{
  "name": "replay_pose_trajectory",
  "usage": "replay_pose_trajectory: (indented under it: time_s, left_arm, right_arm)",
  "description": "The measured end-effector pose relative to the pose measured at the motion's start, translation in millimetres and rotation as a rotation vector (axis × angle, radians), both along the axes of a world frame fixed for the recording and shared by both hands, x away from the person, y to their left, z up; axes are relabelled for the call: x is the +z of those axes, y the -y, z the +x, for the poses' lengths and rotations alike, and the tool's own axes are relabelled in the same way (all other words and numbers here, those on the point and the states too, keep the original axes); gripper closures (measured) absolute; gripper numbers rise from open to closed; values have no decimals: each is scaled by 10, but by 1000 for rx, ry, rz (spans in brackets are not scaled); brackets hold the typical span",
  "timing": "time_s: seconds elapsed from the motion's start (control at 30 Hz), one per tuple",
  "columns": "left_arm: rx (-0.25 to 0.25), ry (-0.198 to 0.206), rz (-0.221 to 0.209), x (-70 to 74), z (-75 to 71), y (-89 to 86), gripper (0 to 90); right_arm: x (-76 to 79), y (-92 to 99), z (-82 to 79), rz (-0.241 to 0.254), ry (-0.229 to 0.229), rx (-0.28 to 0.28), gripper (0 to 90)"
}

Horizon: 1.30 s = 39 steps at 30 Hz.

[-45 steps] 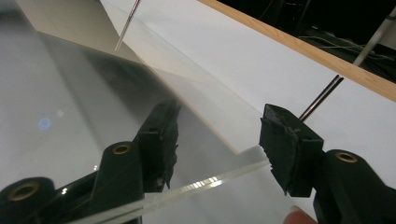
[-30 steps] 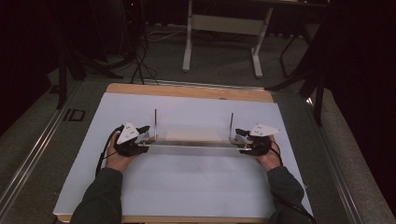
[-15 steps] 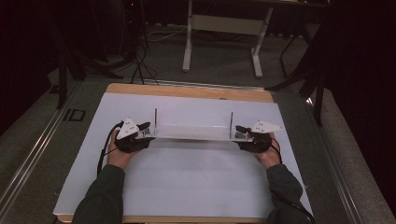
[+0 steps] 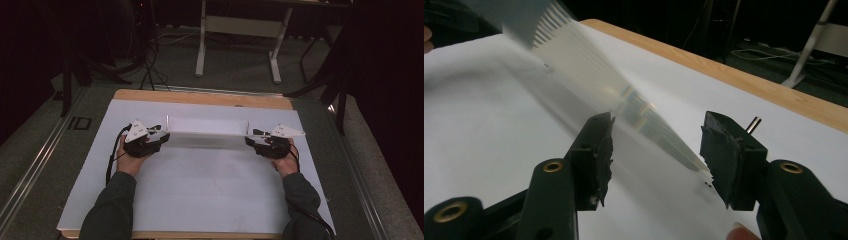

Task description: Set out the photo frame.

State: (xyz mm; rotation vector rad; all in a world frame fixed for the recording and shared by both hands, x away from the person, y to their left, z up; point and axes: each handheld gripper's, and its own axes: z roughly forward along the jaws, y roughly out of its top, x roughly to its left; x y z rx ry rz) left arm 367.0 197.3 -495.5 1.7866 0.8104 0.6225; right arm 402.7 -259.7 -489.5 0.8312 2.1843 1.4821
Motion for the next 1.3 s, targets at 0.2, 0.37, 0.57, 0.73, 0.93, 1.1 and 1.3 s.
replay_pose_trajectory:
  time_s: [0.2, 0.37, 0.57, 0.73, 0.93, 1.1, 1.3]
  left_arm:
    - [16, 3, -20, 20, 47, 8, 501]
    - [47, 14, -36, 43, 121, 16, 517]
    - [77, 18, -44, 69, 192, 36, 530]
    - [105, 19, -48, 92, 260, 61, 538]
    - [144, 11, -56, 119, 350, 91, 545]
    - [165, -19, -54, 169, 439, 111, 546]
    - [165, -43, -57, 219, 507, 120, 556]
  right_arm:
    - [17, -11, 34, 20, 0, -23, 463]
    - [38, -22, 88, 42, 6, -57, 474]
    - [79, -68, 159, 23, 18, -100, 491]
    - [110, -104, 216, 19, 11, -133, 494]
    - [142, -119, 302, 23, -10, -151, 502]
    - [175, -161, 369, -5, -7, -182, 512]
    - [211, -168, 439, -17, -25, -196, 517]
